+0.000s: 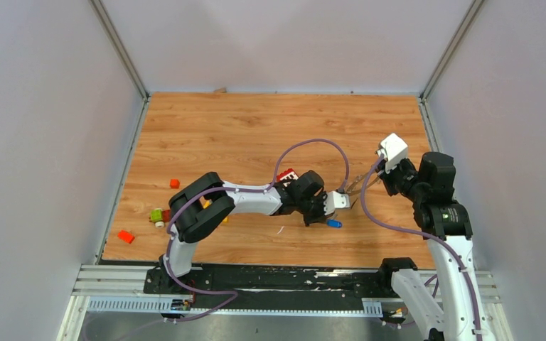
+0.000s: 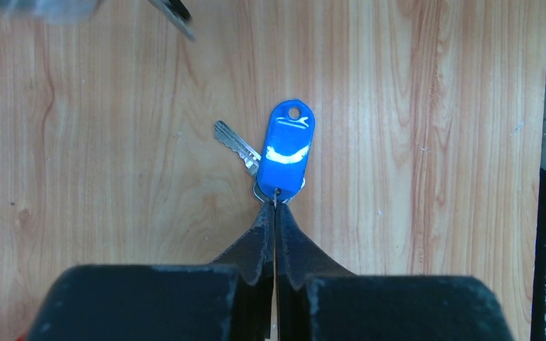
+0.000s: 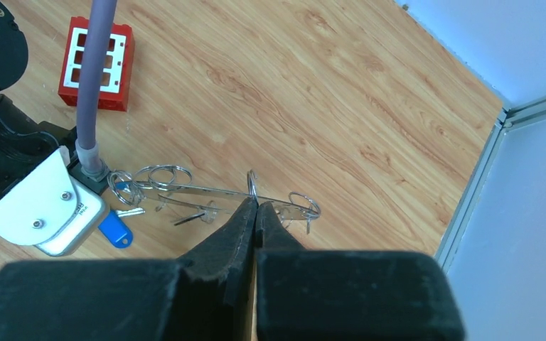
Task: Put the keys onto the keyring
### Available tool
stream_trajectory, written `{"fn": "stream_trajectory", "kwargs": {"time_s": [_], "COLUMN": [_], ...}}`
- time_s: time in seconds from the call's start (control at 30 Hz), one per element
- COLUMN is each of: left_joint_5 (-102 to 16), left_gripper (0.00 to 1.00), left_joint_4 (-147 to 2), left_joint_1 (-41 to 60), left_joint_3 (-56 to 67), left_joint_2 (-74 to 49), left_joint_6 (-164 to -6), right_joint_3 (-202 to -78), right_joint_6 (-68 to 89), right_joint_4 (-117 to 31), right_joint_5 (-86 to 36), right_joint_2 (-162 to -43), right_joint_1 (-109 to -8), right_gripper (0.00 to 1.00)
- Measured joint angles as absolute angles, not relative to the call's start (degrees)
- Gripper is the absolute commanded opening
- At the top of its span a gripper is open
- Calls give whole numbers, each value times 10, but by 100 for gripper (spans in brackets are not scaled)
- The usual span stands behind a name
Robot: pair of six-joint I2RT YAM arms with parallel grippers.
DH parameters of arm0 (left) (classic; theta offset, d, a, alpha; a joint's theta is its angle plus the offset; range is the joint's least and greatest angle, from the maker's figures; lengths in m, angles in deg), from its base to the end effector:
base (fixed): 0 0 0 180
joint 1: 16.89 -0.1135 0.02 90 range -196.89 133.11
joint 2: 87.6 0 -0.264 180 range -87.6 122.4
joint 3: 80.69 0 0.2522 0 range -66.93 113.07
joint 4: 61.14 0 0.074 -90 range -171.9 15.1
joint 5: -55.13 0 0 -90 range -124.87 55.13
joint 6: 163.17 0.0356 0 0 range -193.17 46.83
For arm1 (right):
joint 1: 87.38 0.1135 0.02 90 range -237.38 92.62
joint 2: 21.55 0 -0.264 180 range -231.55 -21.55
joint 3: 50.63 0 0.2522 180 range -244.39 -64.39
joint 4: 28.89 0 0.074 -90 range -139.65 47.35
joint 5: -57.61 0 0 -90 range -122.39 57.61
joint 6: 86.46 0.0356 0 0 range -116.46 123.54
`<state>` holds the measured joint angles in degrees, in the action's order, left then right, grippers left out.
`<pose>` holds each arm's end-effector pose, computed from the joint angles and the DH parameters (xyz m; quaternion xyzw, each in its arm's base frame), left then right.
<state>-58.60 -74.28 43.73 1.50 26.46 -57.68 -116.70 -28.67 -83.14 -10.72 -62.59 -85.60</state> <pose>0.1922 -0.3705 0.1460 0.6193 0.6635 -0.3191 0.2729 0.1424 0.0176 0.3413 -0.3386 0.7824 0.0261 0.5220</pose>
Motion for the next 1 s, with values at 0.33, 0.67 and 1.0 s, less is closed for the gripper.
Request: {"fn": "stream_trajectory", "kwargs": {"time_s": [0.33,0.67,1.0], "left_joint_5": [-596,-591,-573], "left_gripper": [0,0,0], "left_joint_4": [-789,-877,-965], "left_joint_1": [426,397,381], "left_joint_3": [-10,-65,-69], "left_joint_2": [205,-39,-233], "left_joint_6": [-549,-447,-302], "right_joint_3": [-1167,-1167,-1167], "right_joint_6": [-296,-353,-455], "right_joint_4": [-834,-848,-847], "right_joint_5": [-63,69,171], "right_joint_2": [-635,-674,-737], "right_joint_1": [-856,-822,-634], "right_gripper": [0,0,0]}}
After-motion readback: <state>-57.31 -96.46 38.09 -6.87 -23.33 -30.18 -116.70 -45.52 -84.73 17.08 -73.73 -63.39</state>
